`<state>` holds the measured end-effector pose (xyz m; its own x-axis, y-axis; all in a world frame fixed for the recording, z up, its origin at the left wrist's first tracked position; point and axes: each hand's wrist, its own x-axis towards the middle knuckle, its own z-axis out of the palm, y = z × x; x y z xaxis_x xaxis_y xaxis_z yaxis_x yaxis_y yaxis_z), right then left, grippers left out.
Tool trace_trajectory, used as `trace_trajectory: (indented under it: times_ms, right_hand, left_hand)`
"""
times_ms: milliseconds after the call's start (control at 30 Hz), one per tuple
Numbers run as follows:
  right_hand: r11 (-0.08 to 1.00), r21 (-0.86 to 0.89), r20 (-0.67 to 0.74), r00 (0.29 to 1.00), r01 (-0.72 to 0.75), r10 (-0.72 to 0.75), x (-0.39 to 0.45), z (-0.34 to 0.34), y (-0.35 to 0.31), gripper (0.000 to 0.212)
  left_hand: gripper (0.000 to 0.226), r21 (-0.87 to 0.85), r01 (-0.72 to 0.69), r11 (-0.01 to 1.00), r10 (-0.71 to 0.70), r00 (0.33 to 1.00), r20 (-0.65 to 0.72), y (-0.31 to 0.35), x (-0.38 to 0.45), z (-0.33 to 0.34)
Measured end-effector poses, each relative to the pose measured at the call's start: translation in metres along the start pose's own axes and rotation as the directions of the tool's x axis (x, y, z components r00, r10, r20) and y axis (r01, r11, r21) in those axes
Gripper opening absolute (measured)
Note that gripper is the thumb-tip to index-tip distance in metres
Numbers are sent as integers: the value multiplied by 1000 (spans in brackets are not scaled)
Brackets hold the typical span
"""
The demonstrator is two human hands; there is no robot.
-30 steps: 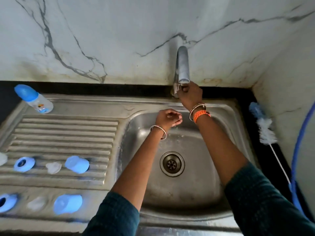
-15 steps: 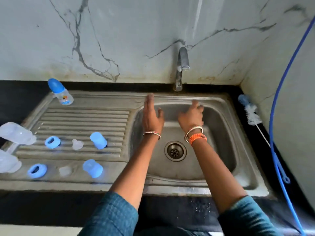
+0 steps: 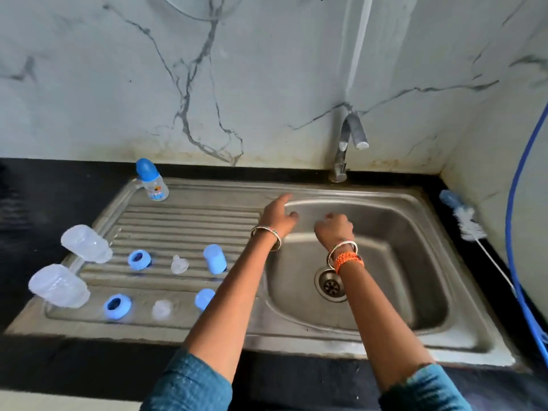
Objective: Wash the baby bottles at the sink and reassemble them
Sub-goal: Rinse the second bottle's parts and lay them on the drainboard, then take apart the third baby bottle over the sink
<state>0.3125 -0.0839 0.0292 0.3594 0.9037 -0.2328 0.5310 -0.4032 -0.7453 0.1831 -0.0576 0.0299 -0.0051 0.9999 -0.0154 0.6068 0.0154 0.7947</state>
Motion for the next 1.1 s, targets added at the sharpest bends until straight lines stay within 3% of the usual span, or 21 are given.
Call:
trace_trajectory:
  times_ms: [133, 267, 367, 500, 600, 700, 833, 967, 1100]
  right_hand:
    - [969, -21, 45, 968, 247, -246, -12, 32, -60, 14]
    - [863, -29, 160, 855, 504, -494, -23, 87, -136, 17]
    - [761, -29, 226, 745, 649, -627, -23, 142, -188, 29]
    - [658, -111, 339, 651, 745, -679, -6, 226, -245, 55]
    - [606, -207, 411, 631, 768, -658, 11, 283, -273, 71]
    - [581, -275, 497, 630, 766, -597, 22, 322, -291, 88]
    - [622, -251, 431, 661, 742, -615, 29, 323, -291, 60]
    - [856, 42, 113, 848, 516, -517, 24, 252, -254, 51]
    - [891, 359, -10, 956, 278, -294, 5, 161, -184, 45]
  left_hand:
    - [41, -184, 1, 983, -47, 968, -247, -28, 8, -76]
    - [37, -263, 3, 965, -123, 891, -438, -68, 23, -163]
    - [32, -322, 22, 947, -213, 793, -571, -109, 36, -218]
    - [32, -370, 115, 922, -323, 756, -569, -165, 64, -262]
    - [32, -379, 150, 913, -354, 752, -556, -198, 84, -277]
    - [27, -389, 168, 906, -371, 757, -538, -216, 97, -280]
    - [26, -445, 156, 882, -392, 767, -508, -215, 96, -268]
    - [17, -503, 188, 843, -426, 805, -413, -181, 84, -248]
    - [19, -536, 45, 843, -180, 963, -203, -113, 60, -200]
